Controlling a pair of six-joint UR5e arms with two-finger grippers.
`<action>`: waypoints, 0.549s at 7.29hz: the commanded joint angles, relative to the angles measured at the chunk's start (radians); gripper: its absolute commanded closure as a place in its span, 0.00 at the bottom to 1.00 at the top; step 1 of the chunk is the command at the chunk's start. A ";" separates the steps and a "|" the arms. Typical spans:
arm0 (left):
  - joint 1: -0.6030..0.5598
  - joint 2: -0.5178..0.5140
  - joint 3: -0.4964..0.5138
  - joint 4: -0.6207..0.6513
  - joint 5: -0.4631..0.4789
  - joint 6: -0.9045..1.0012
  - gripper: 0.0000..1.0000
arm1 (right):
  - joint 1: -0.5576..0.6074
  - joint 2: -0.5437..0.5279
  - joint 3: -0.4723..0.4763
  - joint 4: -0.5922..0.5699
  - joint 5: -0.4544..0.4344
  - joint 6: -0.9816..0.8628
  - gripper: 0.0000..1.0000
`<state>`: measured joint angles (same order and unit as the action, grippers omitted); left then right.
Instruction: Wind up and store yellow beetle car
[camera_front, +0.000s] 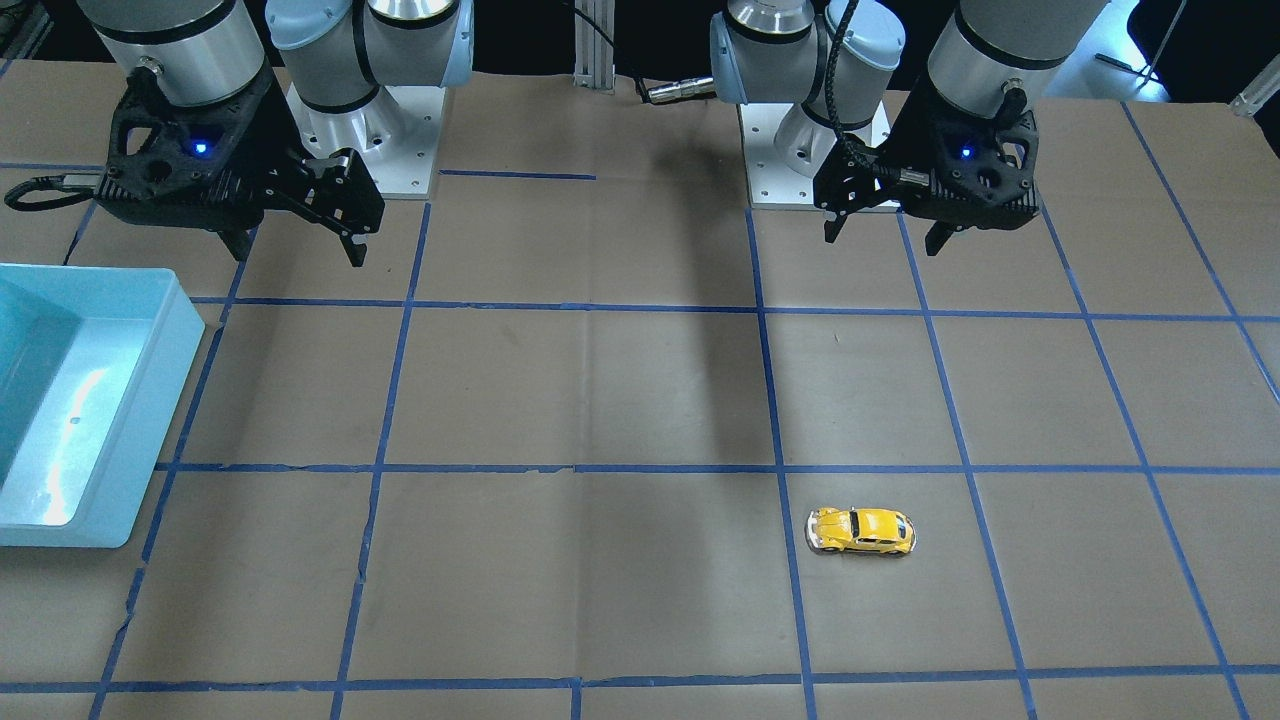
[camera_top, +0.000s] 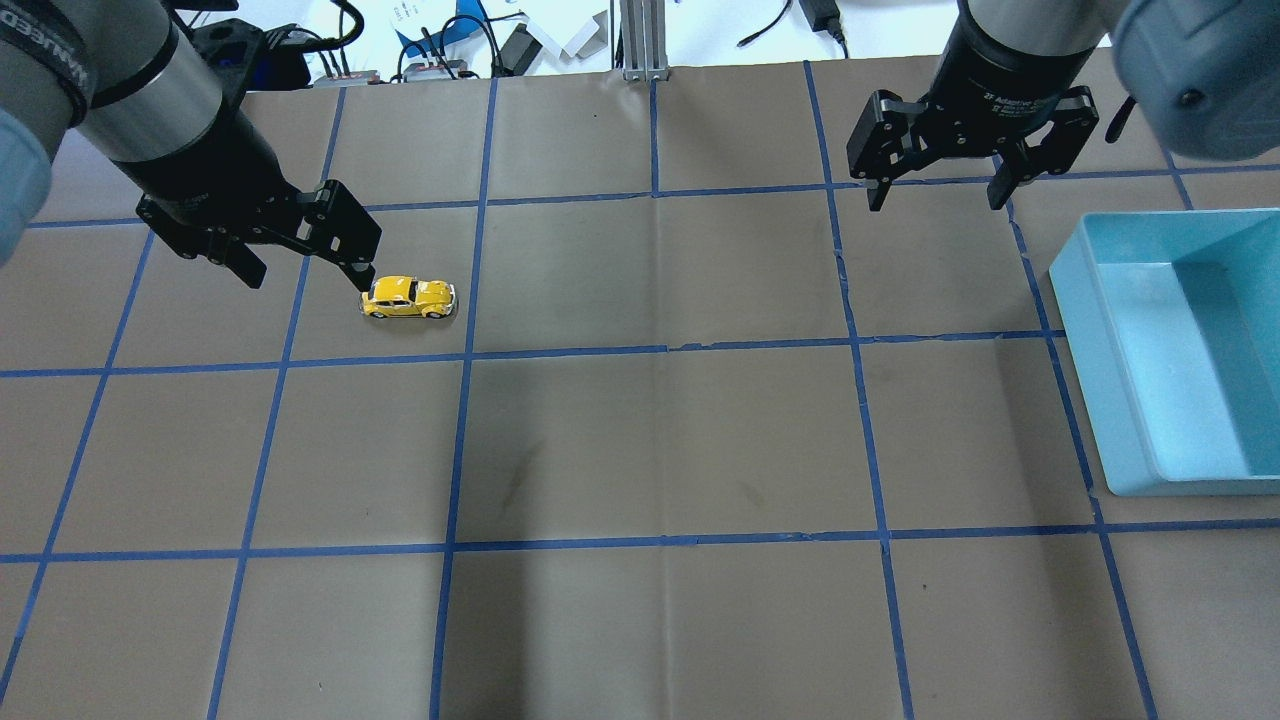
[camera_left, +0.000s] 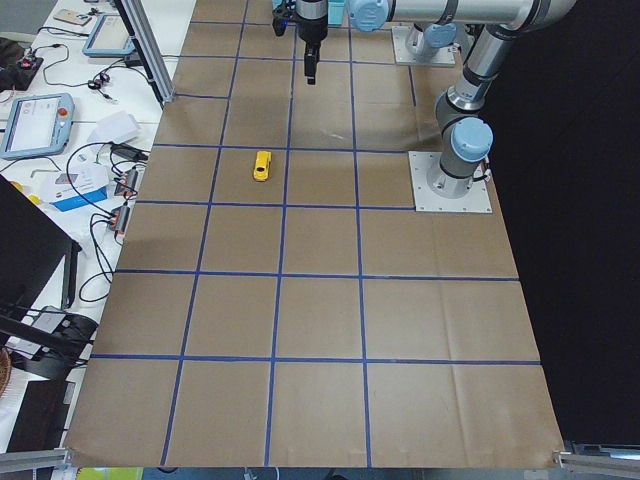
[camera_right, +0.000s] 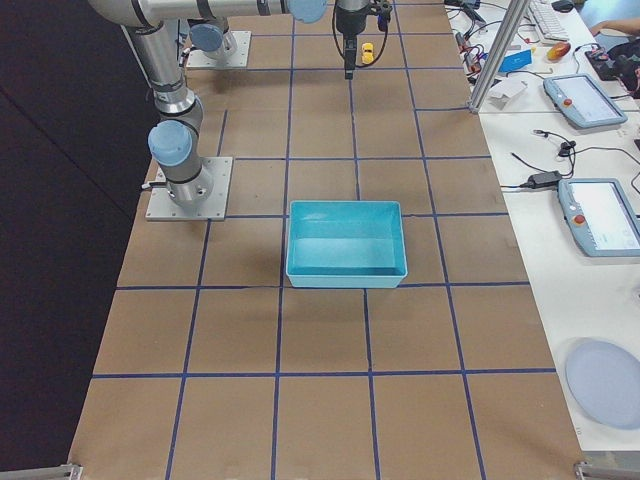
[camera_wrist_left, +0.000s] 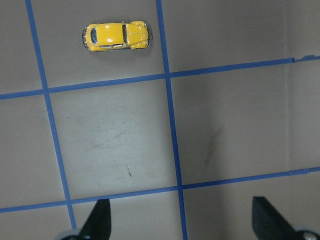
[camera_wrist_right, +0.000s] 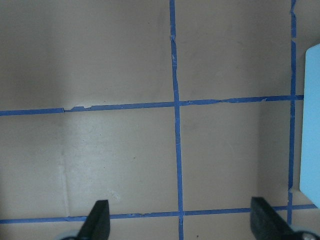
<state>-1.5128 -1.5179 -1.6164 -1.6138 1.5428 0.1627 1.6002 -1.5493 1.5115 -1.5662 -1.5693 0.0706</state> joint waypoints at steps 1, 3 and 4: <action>0.003 0.016 -0.007 0.008 0.007 -0.002 0.00 | 0.000 0.000 -0.001 0.000 0.000 0.000 0.00; 0.022 0.006 -0.007 0.026 0.008 0.000 0.00 | 0.000 0.000 0.001 0.000 0.000 0.000 0.00; 0.025 -0.033 -0.013 0.102 0.007 -0.017 0.00 | 0.000 0.000 0.001 0.000 0.000 0.000 0.00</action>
<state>-1.4933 -1.5169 -1.6238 -1.5760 1.5502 0.1591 1.5999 -1.5493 1.5119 -1.5662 -1.5692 0.0706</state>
